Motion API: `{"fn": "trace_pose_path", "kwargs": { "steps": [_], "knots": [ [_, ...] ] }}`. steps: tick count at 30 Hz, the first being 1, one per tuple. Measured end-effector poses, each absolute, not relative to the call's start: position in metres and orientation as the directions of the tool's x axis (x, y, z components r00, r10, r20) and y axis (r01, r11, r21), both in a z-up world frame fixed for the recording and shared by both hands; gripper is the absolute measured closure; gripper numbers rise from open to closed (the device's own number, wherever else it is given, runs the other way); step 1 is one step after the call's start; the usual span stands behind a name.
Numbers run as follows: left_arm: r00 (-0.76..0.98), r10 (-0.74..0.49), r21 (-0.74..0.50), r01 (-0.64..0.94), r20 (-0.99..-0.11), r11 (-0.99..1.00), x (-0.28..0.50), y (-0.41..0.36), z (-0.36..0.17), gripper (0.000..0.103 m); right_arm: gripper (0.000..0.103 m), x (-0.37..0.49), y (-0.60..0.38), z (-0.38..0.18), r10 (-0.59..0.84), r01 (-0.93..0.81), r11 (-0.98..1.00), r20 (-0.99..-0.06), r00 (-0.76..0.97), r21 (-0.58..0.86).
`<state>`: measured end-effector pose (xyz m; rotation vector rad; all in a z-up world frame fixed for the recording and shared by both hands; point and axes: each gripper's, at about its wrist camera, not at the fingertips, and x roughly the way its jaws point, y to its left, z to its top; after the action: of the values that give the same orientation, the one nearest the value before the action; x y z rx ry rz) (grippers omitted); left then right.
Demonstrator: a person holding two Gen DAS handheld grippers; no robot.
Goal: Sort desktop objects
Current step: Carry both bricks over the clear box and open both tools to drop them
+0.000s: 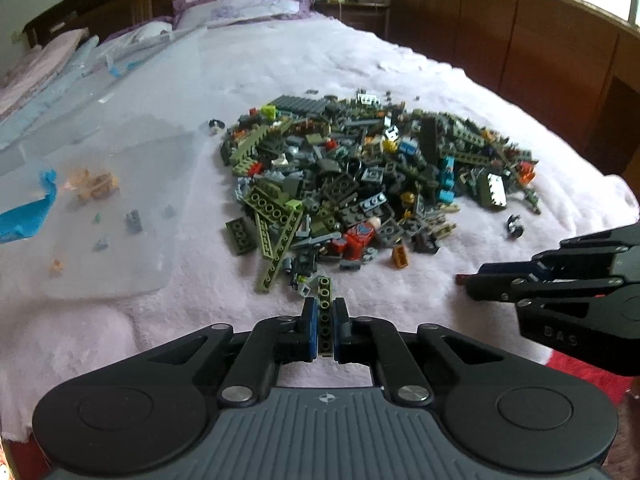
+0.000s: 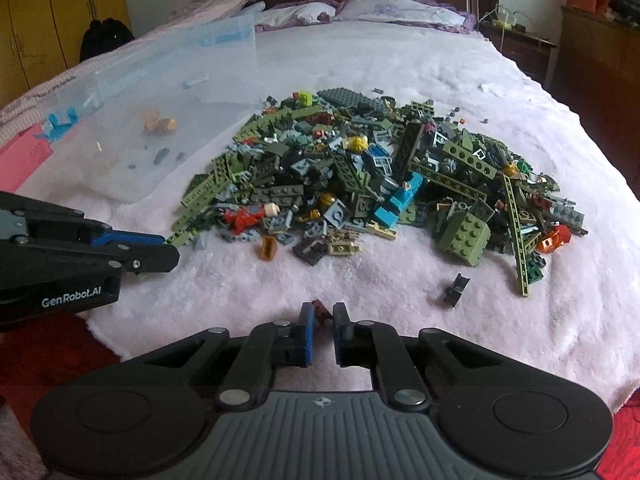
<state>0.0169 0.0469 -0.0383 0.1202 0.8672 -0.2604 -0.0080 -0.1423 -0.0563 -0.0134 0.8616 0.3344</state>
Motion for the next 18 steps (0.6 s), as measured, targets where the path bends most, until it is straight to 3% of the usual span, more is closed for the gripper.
{"fn": "trace_pose_path", "kwargs": {
  "steps": [18],
  "knots": [
    [0.734, -0.176, 0.006, 0.238, -0.656, 0.971, 0.005, 0.06, 0.037, 0.094, 0.093, -0.002, -0.121, 0.012, 0.374, -0.345, 0.922, -0.64, 0.671, 0.177]
  ]
}}
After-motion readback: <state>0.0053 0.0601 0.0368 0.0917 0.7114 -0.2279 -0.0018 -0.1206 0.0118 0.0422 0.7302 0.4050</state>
